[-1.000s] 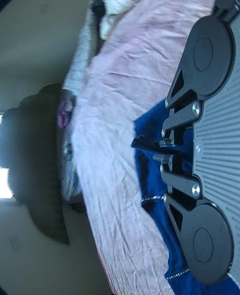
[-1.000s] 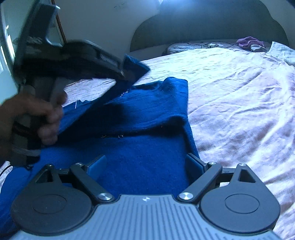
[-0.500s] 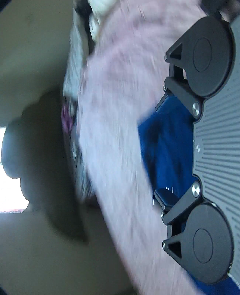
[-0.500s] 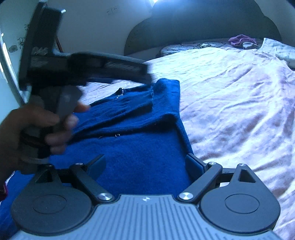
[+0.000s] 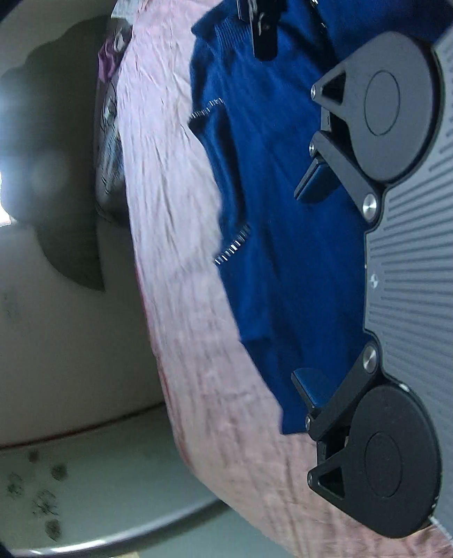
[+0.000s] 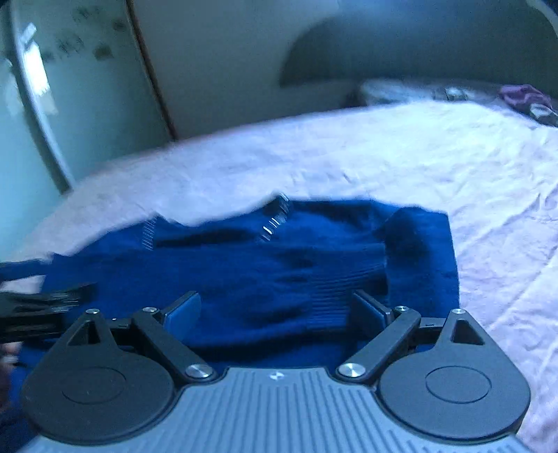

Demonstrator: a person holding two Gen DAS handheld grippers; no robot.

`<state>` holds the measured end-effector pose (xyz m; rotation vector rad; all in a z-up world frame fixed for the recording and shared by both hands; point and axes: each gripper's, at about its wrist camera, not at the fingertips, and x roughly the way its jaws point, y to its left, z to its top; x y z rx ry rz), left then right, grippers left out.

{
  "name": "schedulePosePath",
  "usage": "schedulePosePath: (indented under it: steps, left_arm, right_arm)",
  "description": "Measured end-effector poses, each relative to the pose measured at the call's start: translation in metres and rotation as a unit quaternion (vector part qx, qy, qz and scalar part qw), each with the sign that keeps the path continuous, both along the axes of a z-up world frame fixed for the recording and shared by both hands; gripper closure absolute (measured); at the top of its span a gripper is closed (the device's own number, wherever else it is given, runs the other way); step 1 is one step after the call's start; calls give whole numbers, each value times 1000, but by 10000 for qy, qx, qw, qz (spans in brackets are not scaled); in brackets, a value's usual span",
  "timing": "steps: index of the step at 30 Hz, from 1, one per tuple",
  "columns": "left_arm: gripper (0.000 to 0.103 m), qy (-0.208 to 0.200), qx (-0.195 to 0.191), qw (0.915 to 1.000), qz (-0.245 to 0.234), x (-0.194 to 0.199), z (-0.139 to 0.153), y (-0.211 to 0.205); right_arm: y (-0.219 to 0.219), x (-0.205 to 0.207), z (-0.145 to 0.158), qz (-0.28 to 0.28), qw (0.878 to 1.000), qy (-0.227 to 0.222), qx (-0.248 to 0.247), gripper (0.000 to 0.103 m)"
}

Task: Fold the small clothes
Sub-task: 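Release the sleeve from the left gripper onto the sweater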

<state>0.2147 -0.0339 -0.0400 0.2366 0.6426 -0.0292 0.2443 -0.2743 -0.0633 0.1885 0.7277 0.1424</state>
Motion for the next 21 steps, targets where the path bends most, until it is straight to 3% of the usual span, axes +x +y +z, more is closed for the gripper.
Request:
schedulePosePath:
  steps: [4,7,10,12,16,21]
  left_arm:
    - [1,109,-130,9998,72,-7,-6,14]
    - [1,167,-180,9997,95,-5,-12,17]
    - [1,213,-160,9996,104,-7,-14,17]
    - [1,210,-140,9996,97,-11,-12,16]
    - [1,206,-155,9997,46,-25,-7,20]
    - [1,242,-232,9994,35,-52,-1,27]
  right_arm:
    - [3,-7,4,-322,9991,-22,-275,10]
    - [6,-23,10,-113,9996,-216,-143,7]
    - [12,-25,4,88,9992,-86,-385,3]
    - [10,-24,-1,-171,9980,71,-603,3]
    - [-3,-49,7,-319,9992,-193,-175,3]
    - [-5,-82,12,-300,9988,-305,-219,3]
